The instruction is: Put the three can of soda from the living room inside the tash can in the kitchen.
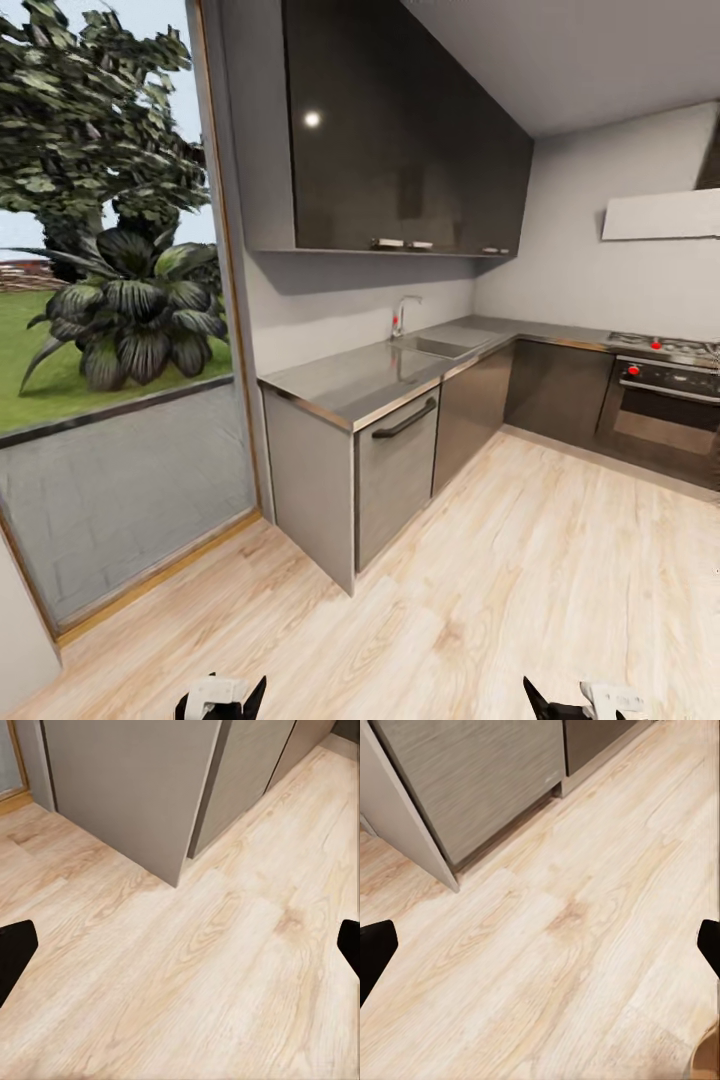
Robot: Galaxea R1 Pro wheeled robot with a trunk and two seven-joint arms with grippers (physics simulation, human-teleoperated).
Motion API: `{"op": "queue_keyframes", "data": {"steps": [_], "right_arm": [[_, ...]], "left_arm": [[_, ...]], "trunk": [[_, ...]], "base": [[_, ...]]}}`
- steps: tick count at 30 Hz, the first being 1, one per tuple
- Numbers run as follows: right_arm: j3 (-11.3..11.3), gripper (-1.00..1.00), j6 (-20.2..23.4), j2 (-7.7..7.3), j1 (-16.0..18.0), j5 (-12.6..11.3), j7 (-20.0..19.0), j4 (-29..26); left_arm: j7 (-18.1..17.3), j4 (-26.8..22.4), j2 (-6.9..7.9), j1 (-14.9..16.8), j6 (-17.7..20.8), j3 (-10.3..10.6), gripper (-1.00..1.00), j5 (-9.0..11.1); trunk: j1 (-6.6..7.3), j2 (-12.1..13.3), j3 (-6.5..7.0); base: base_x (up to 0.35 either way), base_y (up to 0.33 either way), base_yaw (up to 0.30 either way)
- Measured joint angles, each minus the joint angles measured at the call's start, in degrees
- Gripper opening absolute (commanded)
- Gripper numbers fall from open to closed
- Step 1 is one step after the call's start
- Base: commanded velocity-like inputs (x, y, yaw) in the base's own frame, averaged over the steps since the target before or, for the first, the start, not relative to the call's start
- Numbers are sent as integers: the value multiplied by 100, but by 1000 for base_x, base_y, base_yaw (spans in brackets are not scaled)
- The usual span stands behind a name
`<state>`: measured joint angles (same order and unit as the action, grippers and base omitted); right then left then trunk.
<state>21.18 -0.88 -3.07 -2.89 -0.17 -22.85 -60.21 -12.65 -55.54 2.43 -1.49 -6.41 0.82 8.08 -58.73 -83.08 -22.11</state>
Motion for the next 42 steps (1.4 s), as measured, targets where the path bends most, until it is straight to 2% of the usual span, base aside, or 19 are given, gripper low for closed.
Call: {"op": "queue_keyframes", "data": {"steps": [42], "right_arm": [[9,100,4,-1,-1,-1,1,0]], "left_arm": [[2,35,3,0,-1,14,100,-1]], "trunk": [[0,0,256]], "base": [[0,0,-155]]}}
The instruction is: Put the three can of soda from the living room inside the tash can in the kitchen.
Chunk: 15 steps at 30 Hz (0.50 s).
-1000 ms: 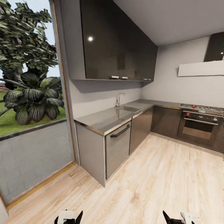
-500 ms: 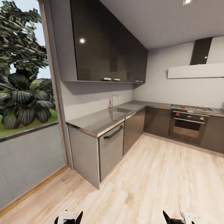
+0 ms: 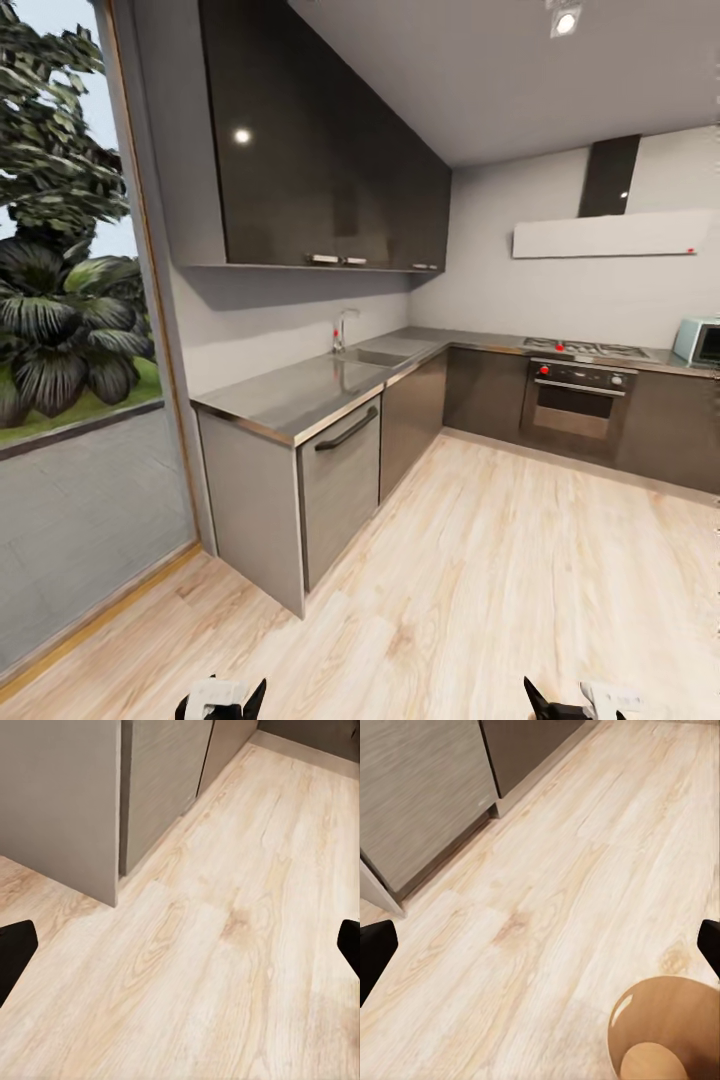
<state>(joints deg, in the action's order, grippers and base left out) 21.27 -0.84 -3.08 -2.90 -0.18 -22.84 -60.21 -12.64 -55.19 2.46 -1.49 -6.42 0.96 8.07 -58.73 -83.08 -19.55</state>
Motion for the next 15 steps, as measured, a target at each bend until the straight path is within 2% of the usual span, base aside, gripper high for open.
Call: {"op": "queue_keyframes", "data": {"steps": [15], "right_arm": [[0,100,19,0,7,-7,0,0]], "left_arm": [[2,0,0,0,0,1,100,-7]], "trunk": [[0,0,26]], "base": [[0,0,-135]]}}
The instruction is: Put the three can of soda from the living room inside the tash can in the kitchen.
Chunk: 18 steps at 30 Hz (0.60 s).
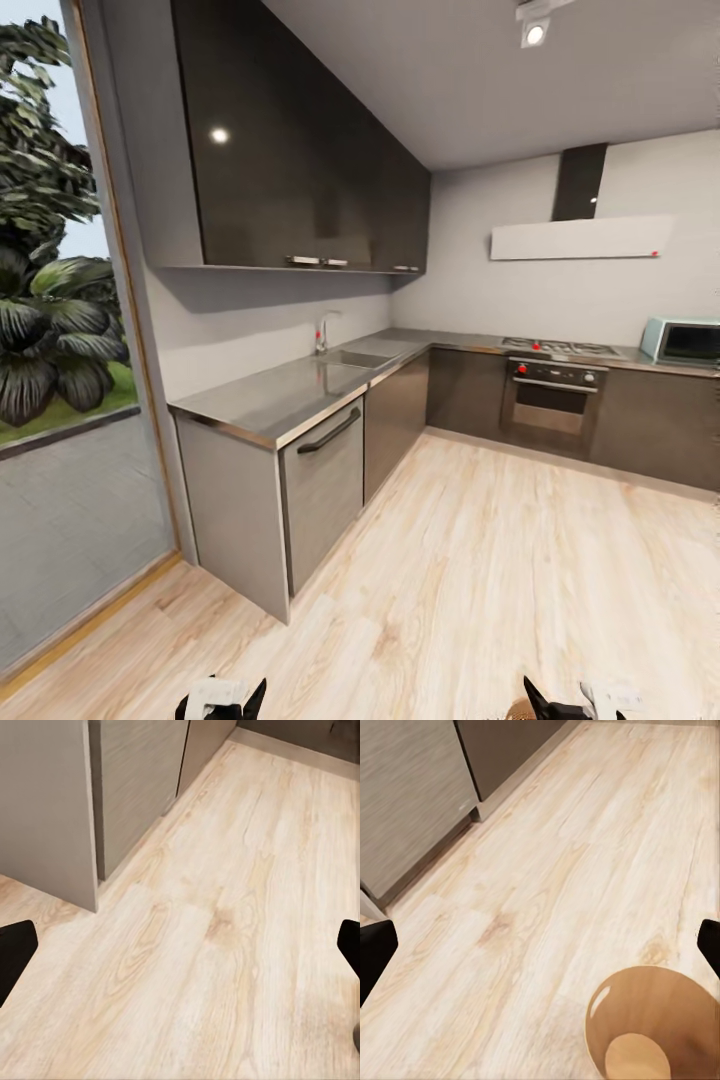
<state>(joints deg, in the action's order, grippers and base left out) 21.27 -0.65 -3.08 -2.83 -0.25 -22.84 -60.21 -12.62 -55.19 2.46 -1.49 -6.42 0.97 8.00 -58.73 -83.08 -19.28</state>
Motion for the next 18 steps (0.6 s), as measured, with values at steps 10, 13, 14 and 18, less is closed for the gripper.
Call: {"op": "queue_keyframes", "data": {"steps": [10,13,14,18], "right_arm": [[9,100,35,39,110,-1,13,5],[11,100,37,46,126,-1,15,13],[12,100,38,49,129,-3,15,15],[11,100,38,51,137,-5,16,22]], "left_arm": [[3,0,0,0,0,0,100,0],[4,0,0,0,0,0,100,0],[4,0,0,0,0,0,100,0],[3,0,0,0,0,0,100,0]], "trunk": [[0,0,-16],[0,0,-27],[0,0,-31],[0,0,-47]], "base": [[0,0,-147],[0,0,-189],[0,0,-194],[0,0,-199]]}}
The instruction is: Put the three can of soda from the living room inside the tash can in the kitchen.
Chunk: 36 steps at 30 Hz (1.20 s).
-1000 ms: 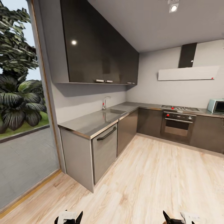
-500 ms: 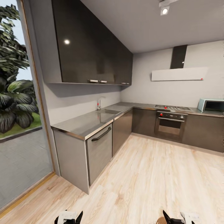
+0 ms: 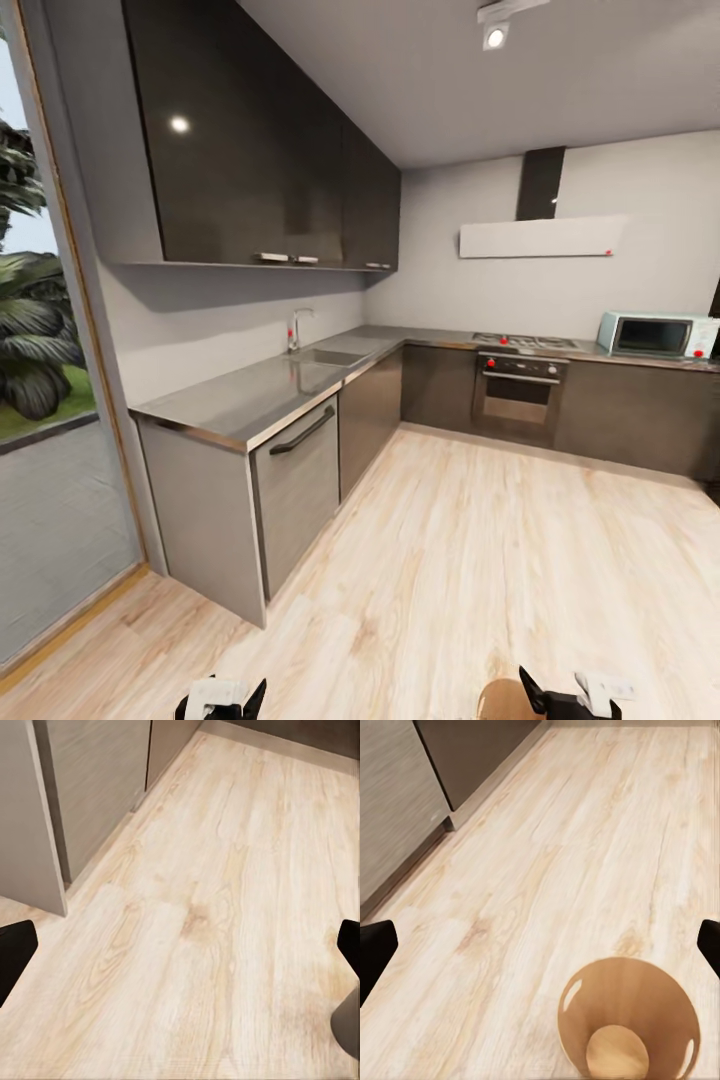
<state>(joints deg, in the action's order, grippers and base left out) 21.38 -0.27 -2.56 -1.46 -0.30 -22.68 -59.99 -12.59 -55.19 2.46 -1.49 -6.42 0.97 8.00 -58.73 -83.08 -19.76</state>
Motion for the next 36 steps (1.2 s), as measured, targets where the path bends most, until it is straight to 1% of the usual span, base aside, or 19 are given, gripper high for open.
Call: {"op": "queue_keyframes", "data": {"steps": [36], "right_arm": [[6,100,1,2,6,0,1,48]], "left_arm": [[2,0,0,0,0,0,100,0]], "trunk": [[0,0,-126]], "base": [[0,0,-217]]}}
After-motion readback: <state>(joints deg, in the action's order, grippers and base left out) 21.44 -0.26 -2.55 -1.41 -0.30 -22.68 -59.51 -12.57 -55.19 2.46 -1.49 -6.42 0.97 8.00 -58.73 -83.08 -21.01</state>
